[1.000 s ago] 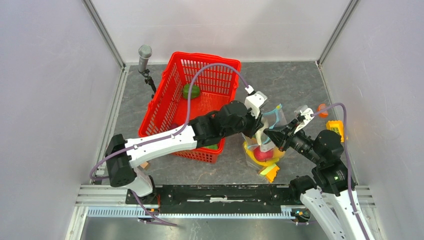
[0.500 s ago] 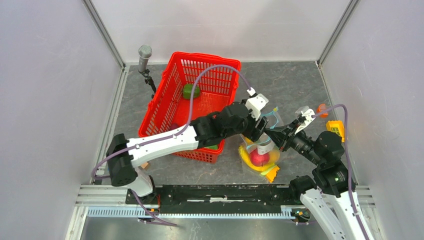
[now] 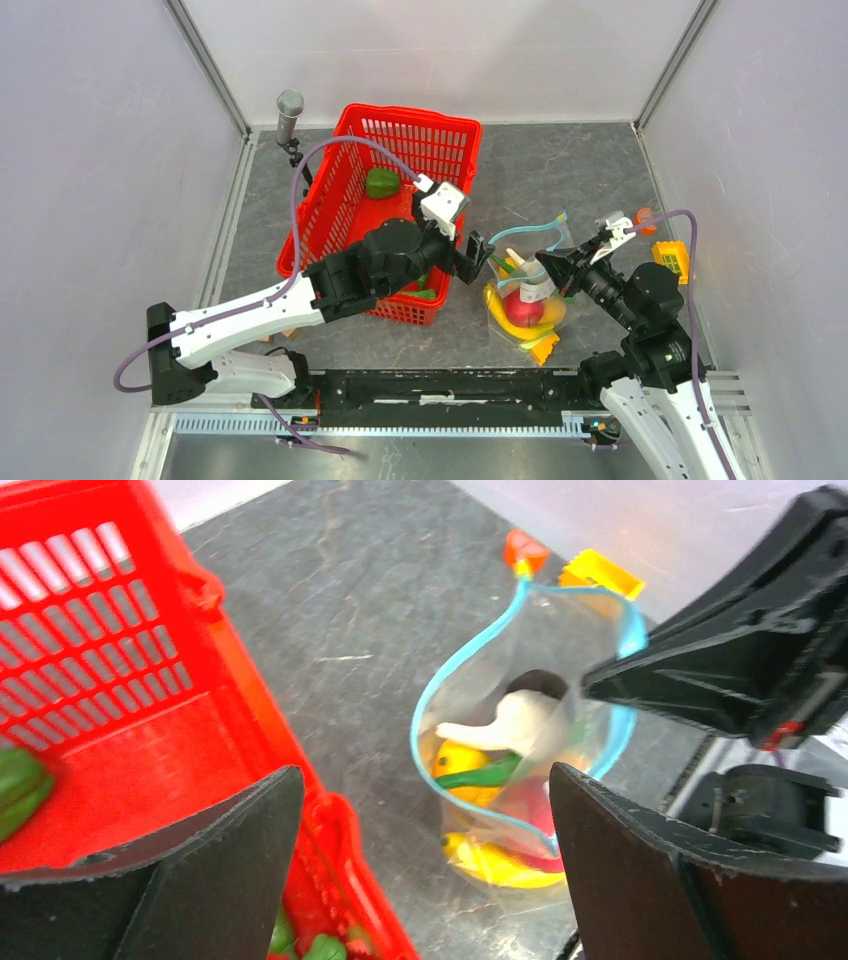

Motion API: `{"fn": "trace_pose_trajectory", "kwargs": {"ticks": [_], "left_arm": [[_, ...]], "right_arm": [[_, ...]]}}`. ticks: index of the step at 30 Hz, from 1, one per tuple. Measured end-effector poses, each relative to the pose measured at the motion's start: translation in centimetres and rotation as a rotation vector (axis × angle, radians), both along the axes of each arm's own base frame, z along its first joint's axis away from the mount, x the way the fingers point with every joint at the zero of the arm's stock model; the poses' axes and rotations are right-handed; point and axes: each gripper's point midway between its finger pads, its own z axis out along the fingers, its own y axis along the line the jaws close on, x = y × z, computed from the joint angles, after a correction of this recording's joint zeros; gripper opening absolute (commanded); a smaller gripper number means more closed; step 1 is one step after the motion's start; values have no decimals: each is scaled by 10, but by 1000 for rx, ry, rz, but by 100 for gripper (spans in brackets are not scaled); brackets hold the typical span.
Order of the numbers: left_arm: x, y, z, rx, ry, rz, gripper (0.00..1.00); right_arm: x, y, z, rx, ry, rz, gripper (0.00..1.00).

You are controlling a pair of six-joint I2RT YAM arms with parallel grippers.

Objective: Place the food in the zip-top bag and seal the zipper
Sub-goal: Pick up the fake vegetable from the bin.

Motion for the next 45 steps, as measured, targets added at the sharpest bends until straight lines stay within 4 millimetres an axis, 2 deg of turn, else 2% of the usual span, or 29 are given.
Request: {"fn": "trace_pose_trajectory", "kwargs": {"ticks": [3,6,11,14,18,22,26,38,45], "left_arm": [[10,16,-11,30,-5,90,100],[22,41,-30,101,-5,211,100],[49,91,-56,192,42,413,100],[68,128,-74,236,95,544,100],[79,168,-99,297,173,662,100],[85,197,-114,330,239,752,100],[88,215,-133,384,300,816,100],[97,256,-212,600,491,944,100],[96,268,-244,611,583,956,99]], "right_arm": [[2,-1,-3,0,2,-8,7],[4,-2,-5,-2,6,-19,6],[5,-3,-6,-3,7,-28,7],[5,-3,-6,0,10,-31,7],[6,-3,-7,1,14,-34,7],[7,-3,-8,3,20,-35,7],[8,-2,-10,6,28,-35,7],[10,-1,-15,6,53,-36,7],[11,0,-16,18,68,-38,7]]}}
